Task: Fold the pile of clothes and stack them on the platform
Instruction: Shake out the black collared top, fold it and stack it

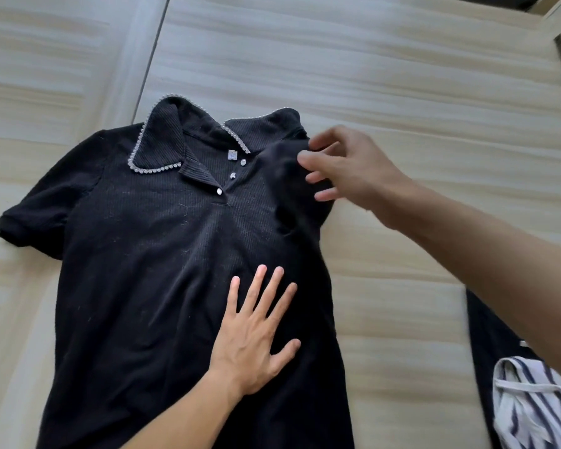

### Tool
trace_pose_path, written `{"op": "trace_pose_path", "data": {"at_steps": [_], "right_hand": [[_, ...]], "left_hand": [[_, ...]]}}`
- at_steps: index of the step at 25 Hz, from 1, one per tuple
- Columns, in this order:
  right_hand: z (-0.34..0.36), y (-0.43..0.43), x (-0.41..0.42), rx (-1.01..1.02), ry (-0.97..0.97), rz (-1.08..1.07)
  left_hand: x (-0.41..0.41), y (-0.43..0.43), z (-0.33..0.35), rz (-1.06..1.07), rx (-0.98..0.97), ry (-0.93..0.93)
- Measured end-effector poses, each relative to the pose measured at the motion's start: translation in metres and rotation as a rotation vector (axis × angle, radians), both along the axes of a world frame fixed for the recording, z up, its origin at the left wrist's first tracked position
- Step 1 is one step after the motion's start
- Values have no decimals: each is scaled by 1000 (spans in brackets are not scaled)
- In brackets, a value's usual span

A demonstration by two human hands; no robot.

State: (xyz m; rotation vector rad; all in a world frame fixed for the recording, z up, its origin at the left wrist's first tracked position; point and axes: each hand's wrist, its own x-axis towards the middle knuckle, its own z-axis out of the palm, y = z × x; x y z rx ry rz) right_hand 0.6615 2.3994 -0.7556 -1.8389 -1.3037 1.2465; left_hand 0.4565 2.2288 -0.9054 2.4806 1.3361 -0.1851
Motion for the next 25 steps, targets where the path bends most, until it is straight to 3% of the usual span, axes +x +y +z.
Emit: {"op": "trace_pose_path", "data": {"at_steps": [3, 7, 10, 14, 16, 18, 21, 23, 25], "right_hand": [[-43, -5, -16, 113, -421, 164], [-117, -35, -10, -18, -742, 478], [-134, -46, 8, -67, -928, 412], [-129, -35, 7, -158, -1060, 322], [-123, -23, 0, -229, -1052, 206], [-116, -19, -13, -154, -1001, 95], [-122, -42, -42, 131, -945, 165], [-136, -57, -51, 61, -996, 265], [-144, -59, -59, -41, -979, 211]], "left_hand": [[1, 1, 1, 11, -16, -14], [2, 2, -2, 11, 20, -37], [1, 1, -3, 12, 28, -52], [1, -1, -5, 12, 23, -70], [0, -2, -6, 2, 25, -63], [1, 0, -4, 6, 21, -97], [-10, 6, 15, 66, -1, -312], [-42, 23, 34, 160, 110, -491], [-97, 55, 46, 340, 280, -539]]}}
